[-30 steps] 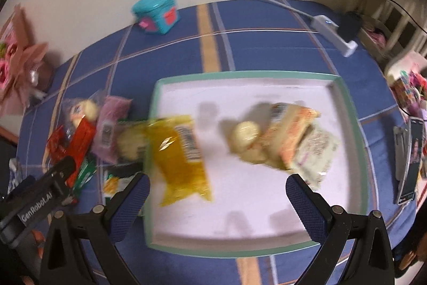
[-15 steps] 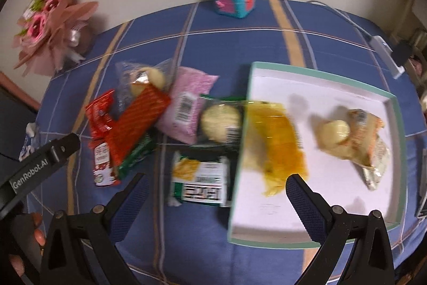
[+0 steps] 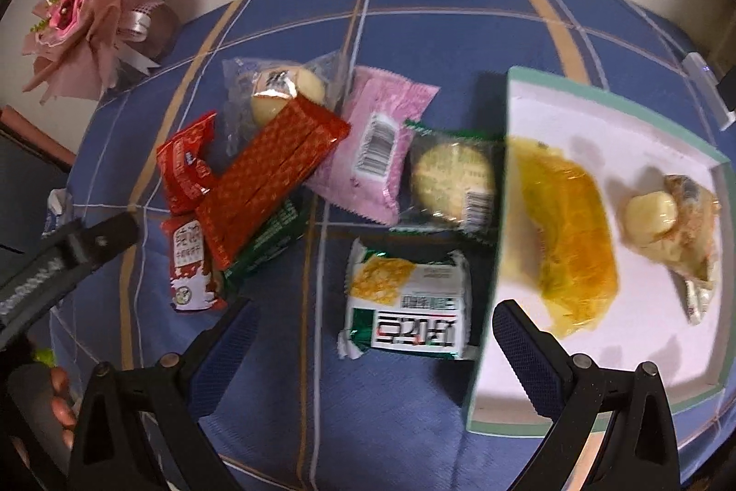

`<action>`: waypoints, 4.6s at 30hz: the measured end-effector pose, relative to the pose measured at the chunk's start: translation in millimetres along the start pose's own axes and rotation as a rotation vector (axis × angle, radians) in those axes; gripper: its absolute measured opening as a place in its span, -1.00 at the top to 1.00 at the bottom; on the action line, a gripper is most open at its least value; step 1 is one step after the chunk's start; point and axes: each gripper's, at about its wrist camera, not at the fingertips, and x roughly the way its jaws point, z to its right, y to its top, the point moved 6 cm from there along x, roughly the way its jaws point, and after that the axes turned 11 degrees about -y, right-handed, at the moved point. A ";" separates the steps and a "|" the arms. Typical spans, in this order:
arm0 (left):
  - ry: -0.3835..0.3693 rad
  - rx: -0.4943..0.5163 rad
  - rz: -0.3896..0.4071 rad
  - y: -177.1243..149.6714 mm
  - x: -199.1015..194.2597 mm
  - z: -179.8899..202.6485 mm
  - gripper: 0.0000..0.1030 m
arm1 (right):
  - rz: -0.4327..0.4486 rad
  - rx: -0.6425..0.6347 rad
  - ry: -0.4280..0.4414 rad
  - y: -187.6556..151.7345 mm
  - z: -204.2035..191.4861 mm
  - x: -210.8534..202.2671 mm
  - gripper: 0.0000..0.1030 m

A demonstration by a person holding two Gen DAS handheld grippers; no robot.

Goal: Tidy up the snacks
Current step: 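Withdraw both tools from the tray back toward the snack pile, then grasp the red milk biscuit bag with the left tool while the right tool grasps the green-white biscuit packet, then carry the red bag and green-white packet over the white tray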

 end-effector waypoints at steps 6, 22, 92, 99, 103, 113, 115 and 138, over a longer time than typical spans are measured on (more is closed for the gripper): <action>-0.004 0.013 -0.048 -4.9 17.1 5.9 -0.99 | -0.039 0.003 0.012 -5.2 -1.5 13.0 -1.00; 0.000 -0.013 -0.120 -11.0 49.2 -1.7 -0.99 | -0.071 0.005 0.049 -8.6 -7.2 32.4 -1.00; -0.016 -0.076 -0.119 -6.8 90.1 -18.8 0.18 | 0.020 -0.056 -0.120 6.5 -35.7 58.9 -0.21; -0.024 -0.079 -0.111 -8.9 85.1 -20.2 0.20 | 0.005 -0.028 -0.088 11.3 -20.5 53.8 -0.18; -0.037 -0.093 -0.083 -5.5 61.1 -15.0 0.20 | -0.004 -0.006 -0.054 13.6 -11.0 47.5 -0.18; -0.076 -0.107 0.006 15.6 9.8 4.3 0.20 | 0.017 0.021 0.009 23.7 0.9 25.9 -0.16; -0.084 -0.105 0.028 18.1 0.5 8.0 0.20 | 0.033 0.024 0.019 27.1 4.5 17.7 -0.16; -0.142 -0.038 0.184 25.3 -56.3 38.7 0.20 | 0.167 0.090 0.082 40.0 31.4 -50.6 -0.15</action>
